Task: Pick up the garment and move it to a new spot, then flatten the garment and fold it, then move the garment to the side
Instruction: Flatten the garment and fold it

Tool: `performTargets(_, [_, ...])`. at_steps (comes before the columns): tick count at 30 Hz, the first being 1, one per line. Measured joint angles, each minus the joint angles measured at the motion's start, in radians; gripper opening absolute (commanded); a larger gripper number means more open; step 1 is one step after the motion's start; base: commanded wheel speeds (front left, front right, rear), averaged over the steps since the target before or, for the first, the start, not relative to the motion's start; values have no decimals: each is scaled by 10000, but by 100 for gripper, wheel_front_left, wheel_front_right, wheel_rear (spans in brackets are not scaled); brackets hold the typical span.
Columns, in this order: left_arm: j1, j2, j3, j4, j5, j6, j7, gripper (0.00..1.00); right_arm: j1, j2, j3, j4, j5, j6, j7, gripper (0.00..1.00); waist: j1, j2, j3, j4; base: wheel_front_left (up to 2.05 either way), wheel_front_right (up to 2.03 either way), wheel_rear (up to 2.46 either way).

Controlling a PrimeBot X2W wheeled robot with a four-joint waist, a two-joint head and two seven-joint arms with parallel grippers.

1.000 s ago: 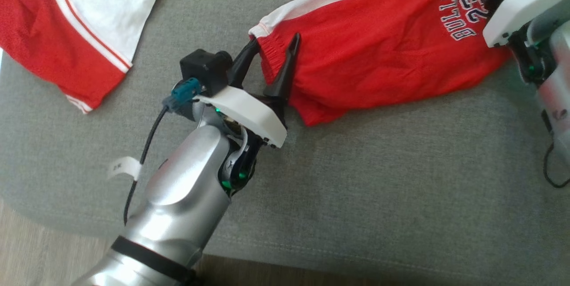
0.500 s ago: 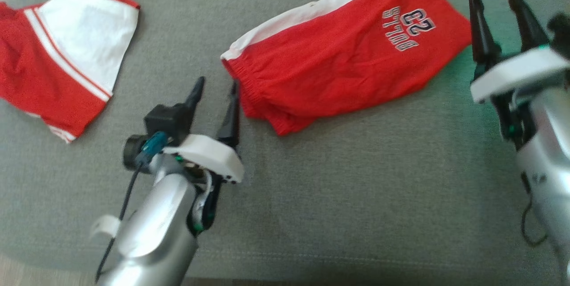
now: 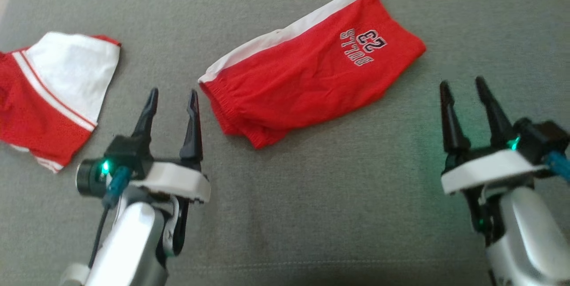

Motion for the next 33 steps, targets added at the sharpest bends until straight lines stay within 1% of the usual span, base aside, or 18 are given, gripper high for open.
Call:
performTargets(4, [407,50,27,-44,88,0,0,100,891,403,-284,-1204,-493,0,525,100,0,0,-242,-213,0,0,0])
performTargets(7, [532,79,40,-42,115,2,0,100,1415,552,-387,-1971,-763,0,915,100,0,0,-344,-305,0,0,0])
performTargets(8, [531,79,48,-42,178,35,0,100,1658,669,-447,-2393,-851,0,1127,100,0,0,-362,-328,0,0,0])
performTargets(12, [532,77,104,-36,178,92,0,100,1911,748,-512,-2964,-961,0,1459,100,0,0,-354,-343,0,0,0])
performTargets(19, [530,63,244,2,274,113,0,100,1941,815,-625,-3308,-1035,0,1703,100,0,0,-304,-327,0,0,0])
performTargets(26, [500,33,253,12,351,109,0,100,1941,828,-700,-3377,-1049,0,1875,100,0,0,-144,-272,0,0,0])
performTargets(30, [367,-42,247,-19,426,59,0,100,1831,700,-708,-3287,-1020,0,2105,100,0,0,153,-165,0,0,0])
performTargets(33, [-27,-163,247,-105,527,29,0,100,1396,483,-731,-2936,-905,0,2341,100,0,0,491,-35,0,0,0])
